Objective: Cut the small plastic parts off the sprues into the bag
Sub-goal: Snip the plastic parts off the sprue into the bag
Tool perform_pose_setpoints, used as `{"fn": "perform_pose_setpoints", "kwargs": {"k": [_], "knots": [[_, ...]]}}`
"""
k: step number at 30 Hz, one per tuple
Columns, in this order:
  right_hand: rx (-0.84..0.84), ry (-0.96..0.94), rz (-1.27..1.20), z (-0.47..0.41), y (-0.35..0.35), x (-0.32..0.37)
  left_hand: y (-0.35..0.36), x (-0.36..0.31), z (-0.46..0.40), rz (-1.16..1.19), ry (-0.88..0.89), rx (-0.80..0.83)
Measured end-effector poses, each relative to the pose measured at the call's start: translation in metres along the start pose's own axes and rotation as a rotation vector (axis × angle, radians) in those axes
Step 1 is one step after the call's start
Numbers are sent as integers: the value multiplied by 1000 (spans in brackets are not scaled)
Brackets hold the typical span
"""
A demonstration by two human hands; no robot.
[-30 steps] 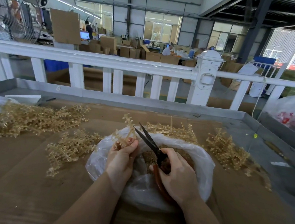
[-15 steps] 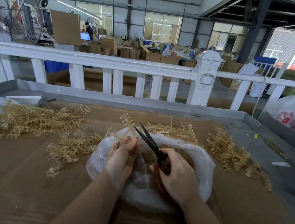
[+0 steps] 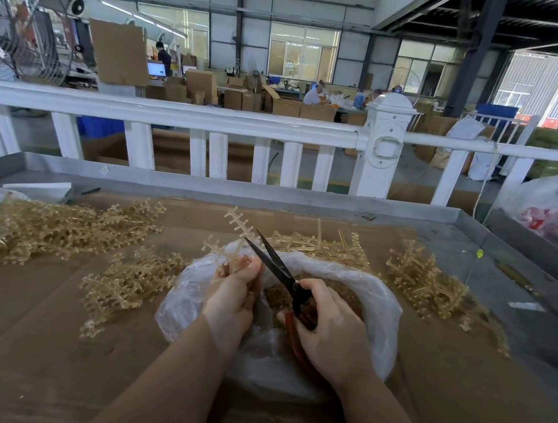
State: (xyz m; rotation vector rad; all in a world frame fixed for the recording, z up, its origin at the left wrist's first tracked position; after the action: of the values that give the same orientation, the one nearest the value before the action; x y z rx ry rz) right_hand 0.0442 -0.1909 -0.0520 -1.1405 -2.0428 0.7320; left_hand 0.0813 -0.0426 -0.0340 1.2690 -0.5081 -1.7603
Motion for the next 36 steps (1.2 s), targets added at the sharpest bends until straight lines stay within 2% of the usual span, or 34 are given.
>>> {"fn": "perform_pose_setpoints", "kwargs": {"k": [11, 15, 19, 25, 31, 36], "knots": [[-14, 6, -12, 0, -1, 0, 3, -1, 12, 28, 58, 197], [-33, -2, 16, 0, -1, 1, 3, 1, 12, 25, 102, 173], [-29, -1, 28, -1, -1, 1, -1, 2, 9, -21, 69, 141], [-37, -1, 46, -1, 2, 0, 0, 2, 12, -13, 46, 252], [-37, -26, 74, -1, 2, 0, 4, 2, 12, -5, 144, 247], [-58, -17, 70, -1, 1, 2, 3, -2, 11, -17, 170, 415]]}}
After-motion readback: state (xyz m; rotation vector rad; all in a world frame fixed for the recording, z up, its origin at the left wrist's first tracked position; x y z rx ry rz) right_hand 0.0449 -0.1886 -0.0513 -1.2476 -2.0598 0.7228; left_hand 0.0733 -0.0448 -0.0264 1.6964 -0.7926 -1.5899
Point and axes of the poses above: each hand's wrist, its own z-axis away from the middle knuckle, its own y-axis out of the palm, x = y × z, the point moved 1 cm from there along -z, towards the middle knuckle, and after that the axes turned 12 degrees about z, right-handed, at the moved point
